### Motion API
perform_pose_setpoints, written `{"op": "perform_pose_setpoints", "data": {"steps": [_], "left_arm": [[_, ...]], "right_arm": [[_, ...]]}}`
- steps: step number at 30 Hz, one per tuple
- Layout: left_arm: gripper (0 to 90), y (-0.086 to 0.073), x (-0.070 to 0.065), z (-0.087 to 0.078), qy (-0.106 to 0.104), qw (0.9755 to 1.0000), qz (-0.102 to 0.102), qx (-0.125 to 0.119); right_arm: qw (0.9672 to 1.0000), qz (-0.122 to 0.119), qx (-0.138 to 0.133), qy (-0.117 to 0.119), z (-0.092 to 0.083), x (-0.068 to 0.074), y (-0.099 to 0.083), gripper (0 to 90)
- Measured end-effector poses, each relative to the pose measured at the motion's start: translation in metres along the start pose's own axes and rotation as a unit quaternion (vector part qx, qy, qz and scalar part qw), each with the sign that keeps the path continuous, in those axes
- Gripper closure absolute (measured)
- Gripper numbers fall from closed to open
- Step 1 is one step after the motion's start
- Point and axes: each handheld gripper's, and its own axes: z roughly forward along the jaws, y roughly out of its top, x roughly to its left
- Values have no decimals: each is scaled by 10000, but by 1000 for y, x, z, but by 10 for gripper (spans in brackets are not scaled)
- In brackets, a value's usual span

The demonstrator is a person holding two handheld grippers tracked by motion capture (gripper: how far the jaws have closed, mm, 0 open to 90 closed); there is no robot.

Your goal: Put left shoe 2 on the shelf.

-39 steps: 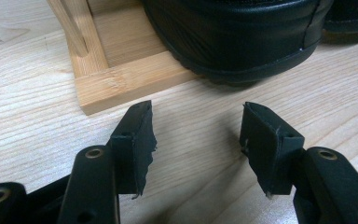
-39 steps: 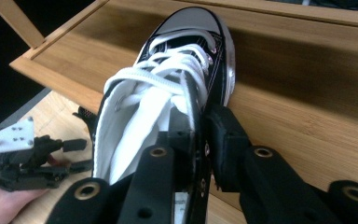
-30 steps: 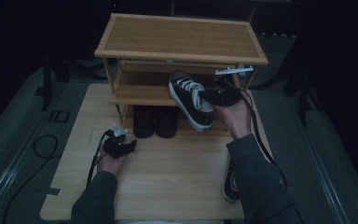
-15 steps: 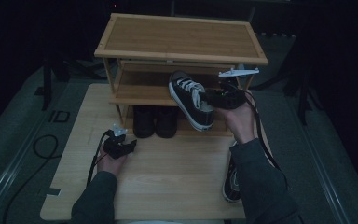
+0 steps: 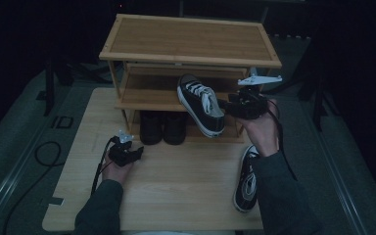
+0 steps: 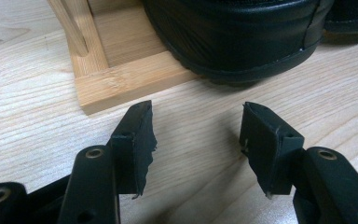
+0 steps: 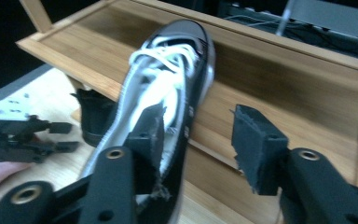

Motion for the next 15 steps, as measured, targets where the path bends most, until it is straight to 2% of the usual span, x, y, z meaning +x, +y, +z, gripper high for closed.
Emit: {"op": "perform_pose_setpoints", "data": {"steps": [3, 4, 8, 12, 15], "left_arm": [[457, 0, 0, 0, 2, 10000, -13, -4], [488, -1, -1, -2, -12, 10000, -10, -14], [507, -4, -8, -5, -104, 9999, -27, -49], [515, -1, -24, -14, -268, 9994, 81, -197], [519, 2, -35, -19, -511, 9984, 83, -220]], "right_arm": [[10000, 54, 5, -16, -1, -3, -3, 524], [10000, 11, 44, -37, -2, -5, -6, 523], [9999, -18, 127, -51, -2, -8, -11, 532], [9996, -33, 271, -25, -2, -13, -22, 594], [9995, -62, 318, -8, -2, -14, -28, 629]]}}
